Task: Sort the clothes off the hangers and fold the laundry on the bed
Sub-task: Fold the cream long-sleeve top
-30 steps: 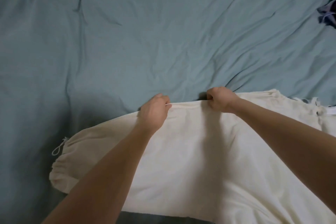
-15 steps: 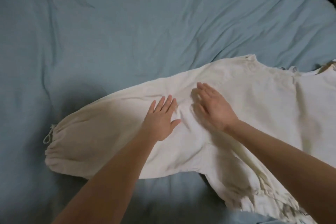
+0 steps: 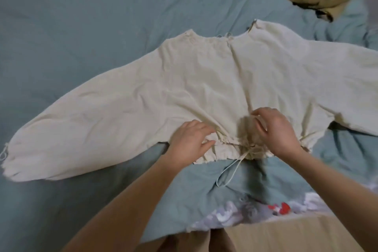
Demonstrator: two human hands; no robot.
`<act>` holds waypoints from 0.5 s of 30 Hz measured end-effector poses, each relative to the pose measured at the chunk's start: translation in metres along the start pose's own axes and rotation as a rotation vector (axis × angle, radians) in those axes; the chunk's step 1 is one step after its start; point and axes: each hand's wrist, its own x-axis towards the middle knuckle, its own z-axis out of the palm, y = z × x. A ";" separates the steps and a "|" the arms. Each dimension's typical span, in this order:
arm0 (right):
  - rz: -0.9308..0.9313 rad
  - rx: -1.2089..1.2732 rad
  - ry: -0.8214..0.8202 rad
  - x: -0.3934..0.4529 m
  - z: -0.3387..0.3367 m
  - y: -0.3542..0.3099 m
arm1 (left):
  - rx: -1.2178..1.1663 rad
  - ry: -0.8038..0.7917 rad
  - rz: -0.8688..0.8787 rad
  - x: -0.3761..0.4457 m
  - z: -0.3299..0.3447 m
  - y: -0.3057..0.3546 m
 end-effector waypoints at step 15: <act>-0.308 -0.201 -0.395 -0.055 0.011 0.132 | 0.289 -0.223 -0.467 0.003 0.066 0.092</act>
